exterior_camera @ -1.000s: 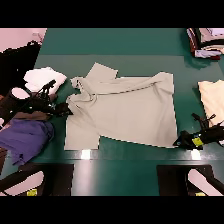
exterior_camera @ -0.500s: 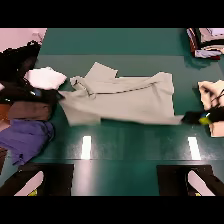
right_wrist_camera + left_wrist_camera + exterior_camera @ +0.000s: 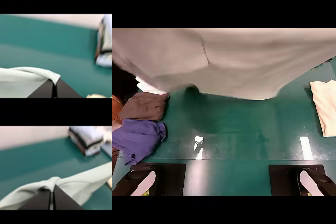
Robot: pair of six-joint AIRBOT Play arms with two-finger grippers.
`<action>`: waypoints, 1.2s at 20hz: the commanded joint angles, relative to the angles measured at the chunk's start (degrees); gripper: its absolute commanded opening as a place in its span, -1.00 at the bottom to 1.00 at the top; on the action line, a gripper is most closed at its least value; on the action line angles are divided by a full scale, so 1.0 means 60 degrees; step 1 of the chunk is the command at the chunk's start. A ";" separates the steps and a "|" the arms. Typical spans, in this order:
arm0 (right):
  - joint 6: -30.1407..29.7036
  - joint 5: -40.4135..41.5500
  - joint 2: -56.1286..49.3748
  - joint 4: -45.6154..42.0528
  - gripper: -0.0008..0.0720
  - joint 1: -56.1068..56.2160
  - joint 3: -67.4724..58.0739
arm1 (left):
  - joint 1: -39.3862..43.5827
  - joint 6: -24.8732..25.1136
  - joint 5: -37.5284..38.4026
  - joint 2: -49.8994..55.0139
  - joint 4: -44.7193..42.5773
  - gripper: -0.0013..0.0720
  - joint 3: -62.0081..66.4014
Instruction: Fold the shirts.
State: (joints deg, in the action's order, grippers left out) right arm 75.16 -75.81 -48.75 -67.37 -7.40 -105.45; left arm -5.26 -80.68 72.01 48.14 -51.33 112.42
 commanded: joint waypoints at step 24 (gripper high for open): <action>0.0514 -0.0353 -0.8604 -0.1031 -0.94 0.0758 -0.0488 | 0.0000 0.1519 -0.2146 0.8335 0.1905 -0.90 -0.3362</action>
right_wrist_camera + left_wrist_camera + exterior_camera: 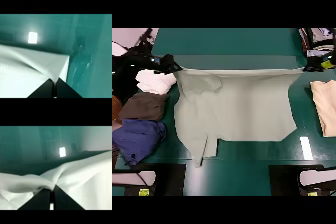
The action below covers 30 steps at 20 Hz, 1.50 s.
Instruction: Fold the shirts.
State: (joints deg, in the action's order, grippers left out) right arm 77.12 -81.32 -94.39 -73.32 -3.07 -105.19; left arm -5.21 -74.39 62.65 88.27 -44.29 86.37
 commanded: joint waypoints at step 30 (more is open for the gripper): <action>0.0204 0.0514 0.2634 -0.0025 0.28 -0.0350 0.4575 | 0.0812 -0.1490 0.3399 -0.0696 -0.4772 0.28 -0.1555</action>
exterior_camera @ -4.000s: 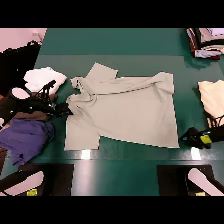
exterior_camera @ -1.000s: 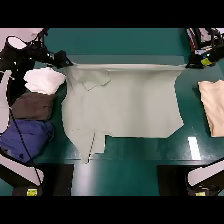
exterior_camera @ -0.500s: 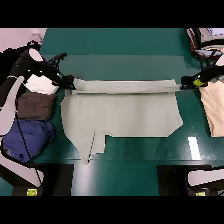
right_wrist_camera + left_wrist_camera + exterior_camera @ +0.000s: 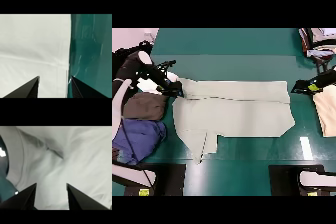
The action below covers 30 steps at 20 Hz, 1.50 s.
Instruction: Fold the shirts.
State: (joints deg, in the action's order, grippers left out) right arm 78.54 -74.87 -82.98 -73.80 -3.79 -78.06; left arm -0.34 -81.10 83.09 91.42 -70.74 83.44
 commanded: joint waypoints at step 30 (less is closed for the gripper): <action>-0.0102 -0.1854 0.2215 0.0127 0.26 -0.1472 0.1198 | 0.0018 -0.0900 -0.3155 -0.6666 0.3464 -0.89 -0.9366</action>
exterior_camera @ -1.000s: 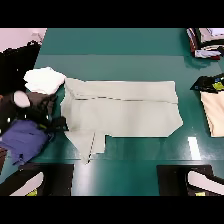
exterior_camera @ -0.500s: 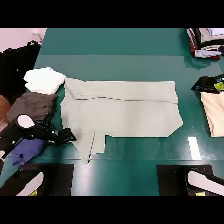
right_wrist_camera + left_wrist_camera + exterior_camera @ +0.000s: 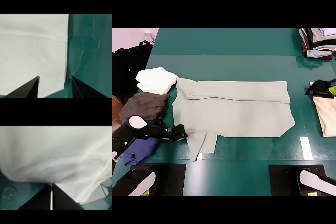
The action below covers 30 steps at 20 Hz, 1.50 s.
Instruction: Fold the shirts.
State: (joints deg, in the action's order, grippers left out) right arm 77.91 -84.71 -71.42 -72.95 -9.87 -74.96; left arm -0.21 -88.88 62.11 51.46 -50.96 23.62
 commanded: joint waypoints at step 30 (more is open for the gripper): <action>-0.0900 -0.0277 0.4674 0.0197 -0.94 0.0470 0.5807 | -0.0004 -0.0379 0.3566 -0.2550 -0.1366 -0.90 0.2648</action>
State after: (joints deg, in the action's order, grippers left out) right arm 71.44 -87.22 -43.22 -70.91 -10.59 -36.97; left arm -0.21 -90.41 85.58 35.55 -59.35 37.80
